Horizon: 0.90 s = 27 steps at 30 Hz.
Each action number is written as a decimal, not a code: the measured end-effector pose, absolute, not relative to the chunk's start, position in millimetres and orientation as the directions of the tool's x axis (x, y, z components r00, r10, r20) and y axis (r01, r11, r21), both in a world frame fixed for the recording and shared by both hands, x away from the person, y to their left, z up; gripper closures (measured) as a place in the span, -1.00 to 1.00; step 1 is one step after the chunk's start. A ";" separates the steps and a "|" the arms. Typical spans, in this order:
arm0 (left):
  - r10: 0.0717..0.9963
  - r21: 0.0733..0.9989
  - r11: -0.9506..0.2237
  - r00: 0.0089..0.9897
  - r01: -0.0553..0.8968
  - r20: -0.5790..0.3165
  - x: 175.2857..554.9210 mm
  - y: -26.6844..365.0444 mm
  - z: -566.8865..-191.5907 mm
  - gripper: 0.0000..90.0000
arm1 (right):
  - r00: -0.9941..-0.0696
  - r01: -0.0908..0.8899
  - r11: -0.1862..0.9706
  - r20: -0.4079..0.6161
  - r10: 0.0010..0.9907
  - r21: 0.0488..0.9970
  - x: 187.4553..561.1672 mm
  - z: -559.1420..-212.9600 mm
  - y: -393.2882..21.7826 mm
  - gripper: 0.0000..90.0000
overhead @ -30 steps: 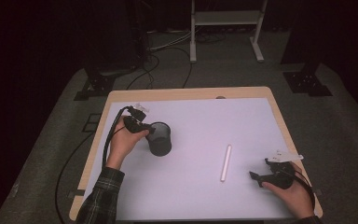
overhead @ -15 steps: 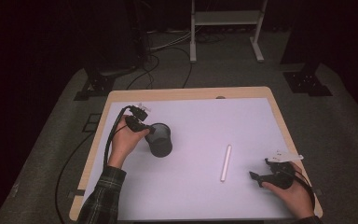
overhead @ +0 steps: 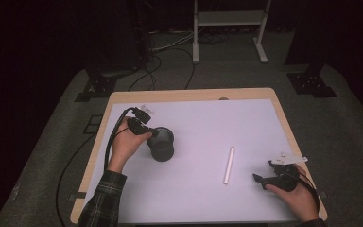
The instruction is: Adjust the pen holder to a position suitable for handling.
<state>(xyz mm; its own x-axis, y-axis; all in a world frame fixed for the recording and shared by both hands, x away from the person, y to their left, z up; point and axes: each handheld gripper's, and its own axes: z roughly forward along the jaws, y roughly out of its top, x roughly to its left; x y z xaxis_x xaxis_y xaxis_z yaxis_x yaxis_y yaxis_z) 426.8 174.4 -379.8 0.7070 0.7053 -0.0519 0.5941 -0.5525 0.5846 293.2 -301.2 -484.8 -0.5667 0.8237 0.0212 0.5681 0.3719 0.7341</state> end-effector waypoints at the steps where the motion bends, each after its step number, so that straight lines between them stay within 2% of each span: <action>1: 0.702 0.593 -0.550 0.710 0.589 -0.054 425.0 174.4 -378.0 0.84 | -0.566 0.569 0.371 0.023 0.824 0.734 293.1 -484.8 -301.2 -0.72; 17: 0.641 0.607 -0.575 0.763 0.549 -0.083 399.8 162.4 -367.4 0.84 | -0.567 0.568 0.373 0.020 0.824 0.734 293.2 -484.8 -301.2 -0.72; 27: 0.589 0.604 -0.608 0.803 0.515 -0.092 385.3 142.1 -367.2 0.84 | -0.566 0.568 0.372 0.020 0.824 0.734 293.1 -484.8 -301.1 -0.72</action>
<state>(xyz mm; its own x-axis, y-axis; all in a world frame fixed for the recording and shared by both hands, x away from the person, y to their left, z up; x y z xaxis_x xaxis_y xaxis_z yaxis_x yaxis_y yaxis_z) 385.3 142.1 -367.2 0.8031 0.5887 -0.0920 0.5150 -0.6082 0.6041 293.1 -301.1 -484.8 -0.5662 0.8240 0.0201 0.5682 0.3725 0.7338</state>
